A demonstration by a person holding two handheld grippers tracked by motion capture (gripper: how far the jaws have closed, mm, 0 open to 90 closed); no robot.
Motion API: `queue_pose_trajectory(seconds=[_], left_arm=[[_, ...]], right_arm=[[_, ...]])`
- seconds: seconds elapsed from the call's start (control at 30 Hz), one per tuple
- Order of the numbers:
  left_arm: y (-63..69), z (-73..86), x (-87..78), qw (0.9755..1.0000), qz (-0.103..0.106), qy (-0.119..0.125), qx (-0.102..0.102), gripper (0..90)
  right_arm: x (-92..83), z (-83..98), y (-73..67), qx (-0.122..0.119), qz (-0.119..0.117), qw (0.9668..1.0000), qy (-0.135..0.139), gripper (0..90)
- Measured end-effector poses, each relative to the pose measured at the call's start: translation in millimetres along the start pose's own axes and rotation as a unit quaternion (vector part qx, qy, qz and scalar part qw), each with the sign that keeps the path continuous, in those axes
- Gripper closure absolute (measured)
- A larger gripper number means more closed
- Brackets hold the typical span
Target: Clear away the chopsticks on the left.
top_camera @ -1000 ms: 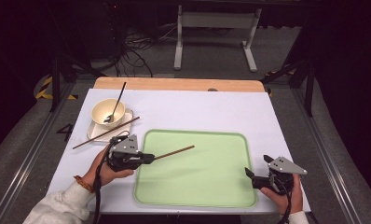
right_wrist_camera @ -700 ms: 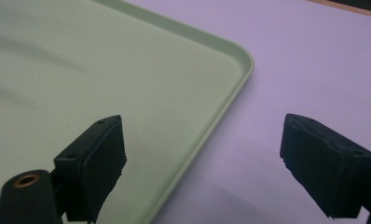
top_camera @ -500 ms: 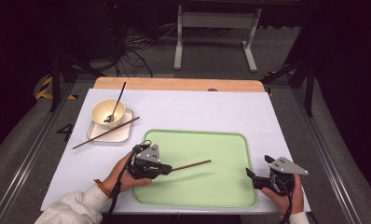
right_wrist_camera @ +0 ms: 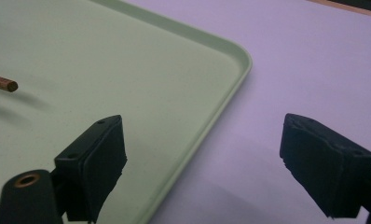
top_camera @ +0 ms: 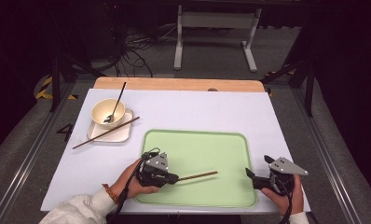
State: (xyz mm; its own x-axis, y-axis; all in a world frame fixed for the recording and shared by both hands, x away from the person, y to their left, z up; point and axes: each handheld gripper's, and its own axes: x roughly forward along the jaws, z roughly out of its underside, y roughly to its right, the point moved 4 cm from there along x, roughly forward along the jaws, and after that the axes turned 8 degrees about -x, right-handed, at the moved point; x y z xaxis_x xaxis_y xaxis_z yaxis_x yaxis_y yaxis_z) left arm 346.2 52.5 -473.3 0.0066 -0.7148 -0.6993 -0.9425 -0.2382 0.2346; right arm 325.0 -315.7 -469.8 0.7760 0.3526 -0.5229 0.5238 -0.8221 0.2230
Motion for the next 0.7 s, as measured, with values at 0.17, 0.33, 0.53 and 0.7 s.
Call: queue_pose_trajectory(seconds=[0.17,0.33,0.53,0.7], left_arm=[[-2.7,-0.1,0.1,0.9999,0.008,0.01,-0.009,84.2],[-2.4,-0.1,3.9,1.0,0.003,-0.001,-0.001,82.9],[0.2,-1.0,6.4,0.9998,0.003,-0.011,0.018,88.0],[0.5,-3.3,5.6,0.9996,0.003,-0.01,0.025,90.0]], right_arm=[[0.0,-0.4,-0.1,0.0,0.0,1.0,0.0,14.9],[-0.5,-0.8,0.2,-0.001,0.0,1.0,0.001,14.9],[-0.7,-0.3,0.4,-0.003,0.0,1.0,0.001,14.9],[-1.9,-0.6,1.8,-0.003,0.002,1.0,0.003,14.9]])
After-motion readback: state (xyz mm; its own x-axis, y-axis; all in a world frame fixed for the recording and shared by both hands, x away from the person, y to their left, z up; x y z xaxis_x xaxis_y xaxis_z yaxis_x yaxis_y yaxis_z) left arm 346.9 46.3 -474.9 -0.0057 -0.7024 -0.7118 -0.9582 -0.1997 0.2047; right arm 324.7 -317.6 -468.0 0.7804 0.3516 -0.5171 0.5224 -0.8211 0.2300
